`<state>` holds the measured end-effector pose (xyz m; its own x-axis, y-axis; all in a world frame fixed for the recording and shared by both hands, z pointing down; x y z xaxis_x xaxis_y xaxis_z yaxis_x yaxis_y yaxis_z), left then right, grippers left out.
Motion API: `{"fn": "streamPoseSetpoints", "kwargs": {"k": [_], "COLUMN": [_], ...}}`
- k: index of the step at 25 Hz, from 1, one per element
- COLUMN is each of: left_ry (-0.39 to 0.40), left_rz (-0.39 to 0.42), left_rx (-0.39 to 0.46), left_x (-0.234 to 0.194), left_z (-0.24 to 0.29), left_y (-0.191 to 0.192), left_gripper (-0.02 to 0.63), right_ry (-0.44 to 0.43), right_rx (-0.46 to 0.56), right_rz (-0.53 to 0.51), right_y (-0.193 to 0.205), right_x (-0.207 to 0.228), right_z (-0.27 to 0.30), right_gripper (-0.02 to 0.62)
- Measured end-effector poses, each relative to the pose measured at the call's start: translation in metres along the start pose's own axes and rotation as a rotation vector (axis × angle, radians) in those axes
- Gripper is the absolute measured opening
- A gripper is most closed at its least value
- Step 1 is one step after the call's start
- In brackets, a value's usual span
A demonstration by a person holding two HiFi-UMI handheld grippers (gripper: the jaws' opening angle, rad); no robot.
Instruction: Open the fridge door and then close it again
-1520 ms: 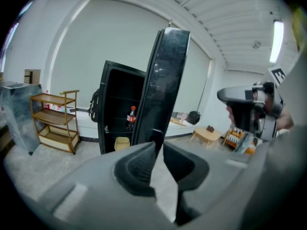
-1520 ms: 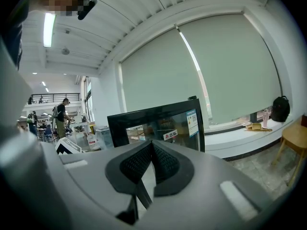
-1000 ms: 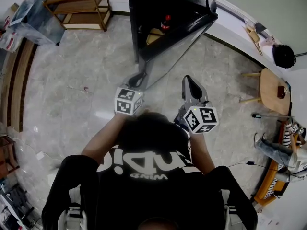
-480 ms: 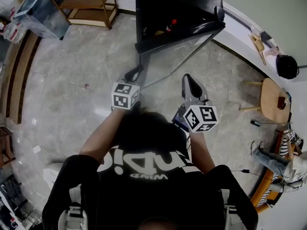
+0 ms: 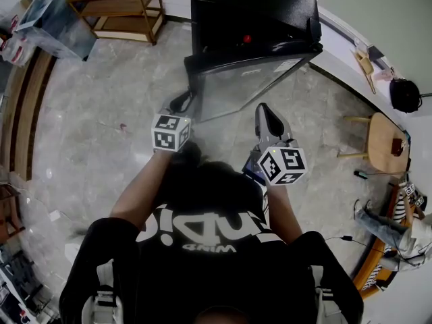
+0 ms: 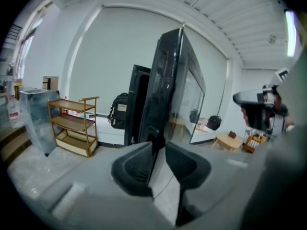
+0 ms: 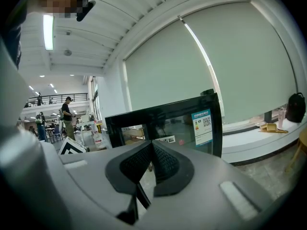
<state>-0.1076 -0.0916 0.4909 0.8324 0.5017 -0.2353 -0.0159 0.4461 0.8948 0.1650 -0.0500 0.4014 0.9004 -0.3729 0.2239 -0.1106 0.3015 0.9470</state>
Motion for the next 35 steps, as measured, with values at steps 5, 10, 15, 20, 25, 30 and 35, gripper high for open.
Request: {"fn": "streamPoseSetpoints", "kwargs": {"k": [5, 10, 15, 20, 25, 30, 35], "left_ry": [0.004, 0.005, 0.007, 0.013, 0.021, 0.026, 0.027], "left_rz": [0.010, 0.012, 0.008, 0.008, 0.013, 0.020, 0.019], "left_rx": [-0.007, -0.008, -0.010, -0.010, -0.009, -0.009, -0.007], "left_x": [-0.025, -0.046, -0.064, -0.078, -0.089, -0.098, -0.107], "left_z": [0.014, 0.030, 0.044, 0.057, 0.066, 0.077, 0.085], "left_y": [-0.011, -0.022, -0.033, -0.040, -0.046, -0.052, -0.057], "left_gripper": [0.087, 0.089, 0.089, 0.089, 0.089, 0.089, 0.089], "right_ry": [0.011, 0.028, 0.041, 0.055, 0.067, 0.073, 0.077], "right_rx": [-0.002, -0.001, 0.001, 0.002, 0.002, -0.001, 0.001], "right_rz": [0.005, 0.009, 0.011, 0.012, 0.009, 0.007, 0.002], "right_y": [-0.003, -0.007, -0.011, -0.014, -0.016, -0.018, -0.021], "right_x": [0.000, 0.004, 0.008, 0.011, 0.014, 0.016, 0.014], "right_z": [0.025, 0.046, 0.061, 0.072, 0.080, 0.089, 0.096], "right_gripper": [-0.002, -0.002, -0.002, -0.002, -0.002, -0.002, -0.002]}}
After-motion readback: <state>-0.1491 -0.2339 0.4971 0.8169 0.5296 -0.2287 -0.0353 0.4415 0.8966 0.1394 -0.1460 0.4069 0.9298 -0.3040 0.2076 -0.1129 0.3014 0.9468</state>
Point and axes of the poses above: the fingertips, and each gripper's own axes: z forward along the fingers, x to its right, y out of its underside, the point moved 10 cm from there along -z, backward along the fingers, and after that the axes turned 6 degrees about y, right-handed, at the moved point
